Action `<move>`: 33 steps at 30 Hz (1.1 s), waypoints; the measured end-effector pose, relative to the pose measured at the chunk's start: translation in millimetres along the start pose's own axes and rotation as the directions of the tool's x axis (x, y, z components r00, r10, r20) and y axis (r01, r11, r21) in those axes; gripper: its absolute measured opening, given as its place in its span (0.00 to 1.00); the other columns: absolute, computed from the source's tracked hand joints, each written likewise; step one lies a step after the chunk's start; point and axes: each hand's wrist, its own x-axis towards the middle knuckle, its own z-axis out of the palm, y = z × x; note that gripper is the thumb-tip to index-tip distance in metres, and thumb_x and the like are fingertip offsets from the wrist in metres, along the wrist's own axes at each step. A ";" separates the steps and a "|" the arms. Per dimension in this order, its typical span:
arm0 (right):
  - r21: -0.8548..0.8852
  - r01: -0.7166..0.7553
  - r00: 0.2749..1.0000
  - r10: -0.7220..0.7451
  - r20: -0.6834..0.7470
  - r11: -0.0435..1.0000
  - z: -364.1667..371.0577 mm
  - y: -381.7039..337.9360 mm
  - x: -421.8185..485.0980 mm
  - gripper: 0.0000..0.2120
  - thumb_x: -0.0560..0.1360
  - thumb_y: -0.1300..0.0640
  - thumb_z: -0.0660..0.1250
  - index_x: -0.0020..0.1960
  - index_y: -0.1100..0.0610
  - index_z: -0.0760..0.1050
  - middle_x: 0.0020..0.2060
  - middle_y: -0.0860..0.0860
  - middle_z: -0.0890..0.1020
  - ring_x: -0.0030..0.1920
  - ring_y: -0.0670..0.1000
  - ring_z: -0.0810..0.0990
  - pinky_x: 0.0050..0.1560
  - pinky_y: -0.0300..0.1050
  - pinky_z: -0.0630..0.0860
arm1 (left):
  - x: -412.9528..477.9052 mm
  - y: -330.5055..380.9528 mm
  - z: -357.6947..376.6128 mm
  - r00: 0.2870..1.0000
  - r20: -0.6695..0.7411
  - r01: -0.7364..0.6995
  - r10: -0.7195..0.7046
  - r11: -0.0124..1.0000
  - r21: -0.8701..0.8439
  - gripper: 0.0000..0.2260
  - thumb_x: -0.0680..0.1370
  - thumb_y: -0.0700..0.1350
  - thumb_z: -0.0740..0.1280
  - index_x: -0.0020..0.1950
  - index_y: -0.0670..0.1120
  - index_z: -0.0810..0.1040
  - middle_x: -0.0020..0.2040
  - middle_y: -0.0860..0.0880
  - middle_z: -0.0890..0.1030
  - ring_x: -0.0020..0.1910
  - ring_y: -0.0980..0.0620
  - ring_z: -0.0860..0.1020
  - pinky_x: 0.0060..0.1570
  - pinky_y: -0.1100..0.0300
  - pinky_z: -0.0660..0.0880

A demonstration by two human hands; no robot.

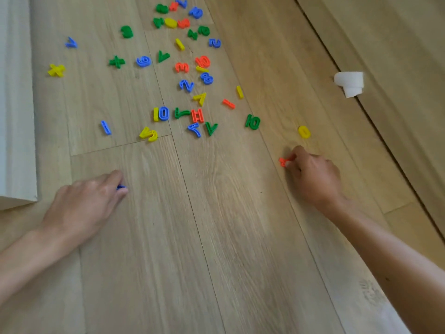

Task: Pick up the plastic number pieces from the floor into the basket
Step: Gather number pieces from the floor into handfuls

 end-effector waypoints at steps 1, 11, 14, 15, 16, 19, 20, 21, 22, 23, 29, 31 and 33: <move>-0.008 0.037 0.999 -0.037 -0.005 0.999 -0.1 0.6 1.0 0.08 0.82 0.48 0.58 0.53 0.53 0.69 0.43 0.56 0.83 0.40 0.63 0.80 0.36 0.51 0.74 | 0.9 0.1 -1.6 1.000 -0.013 0.006 -0.007 0.999 -0.044 0.09 0.78 0.55 0.59 0.43 0.52 0.67 0.35 0.52 0.78 0.32 0.41 0.78 0.29 0.53 0.73; 0.239 0.126 0.991 -0.135 0.021 0.963 5.9 -0.4 1.2 0.11 0.81 0.46 0.58 0.46 0.52 0.65 0.30 0.49 0.76 0.29 0.55 0.72 0.31 0.48 0.65 | 27.5 54.1 -27.7 0.862 0.498 0.484 0.093 -0.441 -0.756 0.09 0.81 0.48 0.56 0.45 0.48 0.72 0.33 0.48 0.67 0.27 0.55 0.63 0.20 0.65 0.58; 0.829 -0.163 0.987 0.093 0.134 0.534 -0.8 -4.3 1.9 0.13 0.83 0.52 0.60 0.40 0.51 0.69 0.29 0.49 0.71 0.26 0.49 0.68 0.28 0.43 0.65 | 38.0 66.8 -29.1 0.864 0.450 0.497 0.227 -0.528 -0.688 0.10 0.79 0.47 0.54 0.44 0.47 0.72 0.34 0.47 0.68 0.28 0.55 0.63 0.21 0.64 0.58; 0.924 -0.267 0.961 0.151 0.233 0.275 -5.3 -6.2 2.2 0.13 0.82 0.53 0.60 0.38 0.50 0.70 0.29 0.49 0.68 0.24 0.47 0.65 0.26 0.40 0.63 | 42.1 71.4 -29.3 0.867 0.431 0.495 0.251 -0.538 -0.682 0.11 0.79 0.48 0.54 0.44 0.46 0.72 0.35 0.47 0.69 0.28 0.54 0.64 0.21 0.64 0.58; 0.944 -0.324 0.936 0.170 0.309 0.063 -9.0 -7.1 2.7 0.13 0.81 0.53 0.59 0.38 0.50 0.70 0.29 0.50 0.67 0.22 0.47 0.63 0.25 0.39 0.60 | 46.7 76.5 -29.1 0.869 0.416 0.494 0.269 -0.543 -0.680 0.12 0.79 0.49 0.53 0.43 0.45 0.72 0.35 0.47 0.70 0.28 0.54 0.64 0.21 0.63 0.58; 0.893 -0.338 0.912 0.130 0.388 -0.297 -15.0 -8.0 7.3 0.12 0.80 0.55 0.56 0.38 0.52 0.69 0.28 0.51 0.69 0.19 0.44 0.59 0.21 0.35 0.56 | 62.7 94.5 -27.9 0.859 0.411 0.511 0.304 -0.532 -0.675 0.17 0.81 0.56 0.54 0.42 0.45 0.72 0.35 0.47 0.72 0.29 0.54 0.66 0.20 0.65 0.61; 0.868 -0.328 0.912 0.114 0.394 -0.372 -15.6 -7.6 9.1 0.11 0.80 0.55 0.54 0.39 0.53 0.68 0.28 0.52 0.72 0.18 0.44 0.58 0.19 0.34 0.55 | 68.0 100.9 -27.6 0.853 0.421 0.522 0.309 -0.517 -0.678 0.17 0.80 0.57 0.55 0.41 0.46 0.72 0.35 0.48 0.72 0.29 0.54 0.66 0.20 0.66 0.62; 0.844 -0.321 0.912 0.099 0.397 -0.429 -16.3 -7.2 10.7 0.11 0.80 0.56 0.53 0.40 0.53 0.68 0.28 0.53 0.74 0.17 0.43 0.58 0.19 0.34 0.55 | 73.4 107.4 -27.8 0.846 0.433 0.533 0.310 -0.492 -0.689 0.17 0.80 0.58 0.56 0.40 0.47 0.72 0.35 0.48 0.73 0.29 0.55 0.67 0.20 0.66 0.63; 0.823 -0.318 0.913 0.082 0.400 -0.470 -16.6 -5.7 12.5 0.11 0.80 0.57 0.53 0.40 0.53 0.67 0.29 0.54 0.76 0.17 0.43 0.57 0.19 0.34 0.54 | 79.4 113.9 -28.1 0.841 0.446 0.541 0.307 -0.456 -0.706 0.16 0.79 0.57 0.58 0.39 0.47 0.72 0.35 0.49 0.74 0.28 0.55 0.67 0.20 0.67 0.62; 0.810 -0.316 0.915 0.068 0.398 -0.494 -16.6 -4.0 14.4 0.12 0.80 0.59 0.52 0.40 0.53 0.67 0.30 0.54 0.77 0.17 0.43 0.57 0.20 0.34 0.54 | 85.5 120.2 -29.2 0.837 0.456 0.547 0.302 -0.412 -0.729 0.15 0.79 0.57 0.59 0.39 0.48 0.72 0.35 0.49 0.75 0.27 0.56 0.68 0.20 0.67 0.62; 0.958 -0.275 0.926 0.293 0.240 0.084 -21.0 10.0 31.5 0.11 0.77 0.62 0.56 0.45 0.51 0.75 0.27 0.49 0.72 0.24 0.46 0.67 0.23 0.38 0.60 | 130.7 156.2 -38.7 0.946 0.275 0.189 0.169 0.402 -0.896 0.14 0.80 0.50 0.64 0.37 0.45 0.73 0.31 0.50 0.73 0.25 0.57 0.68 0.25 0.65 0.64; 0.796 -0.185 0.956 0.294 0.009 0.576 -23.4 15.5 39.4 0.12 0.76 0.60 0.56 0.48 0.50 0.77 0.25 0.47 0.71 0.26 0.49 0.68 0.26 0.41 0.63 | 147.8 168.9 -38.6 0.968 0.089 -0.115 0.236 0.728 -0.675 0.11 0.80 0.52 0.63 0.43 0.46 0.76 0.32 0.52 0.75 0.32 0.54 0.75 0.33 0.59 0.68; 0.442 -0.107 0.975 0.180 -0.126 0.890 -23.3 21.3 46.6 0.10 0.77 0.57 0.55 0.52 0.50 0.75 0.25 0.47 0.72 0.28 0.52 0.71 0.31 0.45 0.65 | 164.8 185.5 -37.5 0.944 0.001 -0.313 0.331 0.893 -0.325 0.13 0.80 0.55 0.61 0.55 0.46 0.73 0.40 0.46 0.79 0.42 0.44 0.80 0.36 0.54 0.68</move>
